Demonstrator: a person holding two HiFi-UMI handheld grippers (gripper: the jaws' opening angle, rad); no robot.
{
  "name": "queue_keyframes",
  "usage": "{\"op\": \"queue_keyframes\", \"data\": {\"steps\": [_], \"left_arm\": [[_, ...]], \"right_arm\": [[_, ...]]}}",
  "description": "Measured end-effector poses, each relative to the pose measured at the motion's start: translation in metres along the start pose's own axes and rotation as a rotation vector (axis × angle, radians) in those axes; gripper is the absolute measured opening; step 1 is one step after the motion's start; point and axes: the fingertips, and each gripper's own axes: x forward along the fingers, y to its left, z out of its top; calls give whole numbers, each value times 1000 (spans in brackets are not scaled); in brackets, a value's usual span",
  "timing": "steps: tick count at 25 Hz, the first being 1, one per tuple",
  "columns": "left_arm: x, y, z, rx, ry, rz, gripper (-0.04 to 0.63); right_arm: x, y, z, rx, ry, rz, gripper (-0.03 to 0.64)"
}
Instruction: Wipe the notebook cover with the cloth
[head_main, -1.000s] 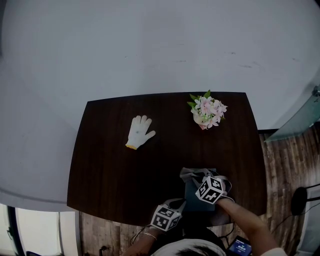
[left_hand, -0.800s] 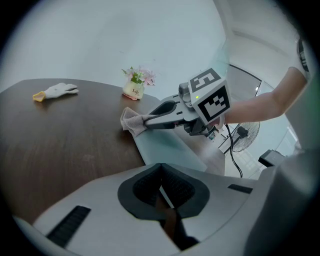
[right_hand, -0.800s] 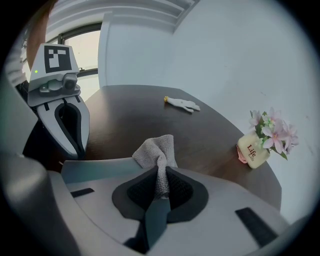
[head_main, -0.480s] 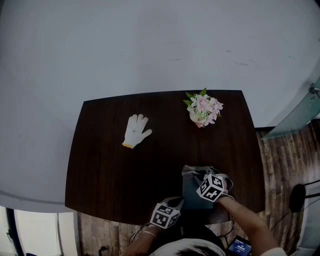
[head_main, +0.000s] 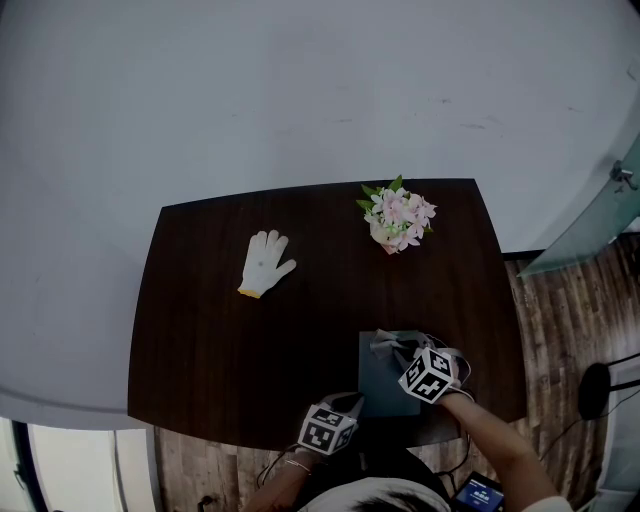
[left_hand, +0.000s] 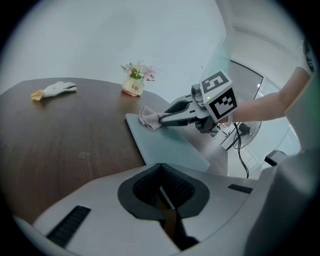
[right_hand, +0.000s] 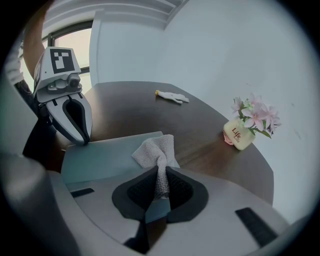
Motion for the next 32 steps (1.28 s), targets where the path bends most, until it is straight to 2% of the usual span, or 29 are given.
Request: {"op": "queue_keyframes", "data": {"steps": [10, 23, 27, 32], "left_arm": [[2, 0, -1, -9, -13, 8, 18], [2, -4, -2, 11, -24, 39, 18], [2, -4, -2, 7, -23, 35, 18], [1, -5, -3, 12, -23, 40, 18]], "right_arm": [[-13, -12, -28, 64, 15, -38, 40], [-36, -32, -76, 215, 44, -118, 40], [-51, -37, -74, 297, -11, -151, 40], [-70, -37, -51, 364, -124, -174, 40]]}}
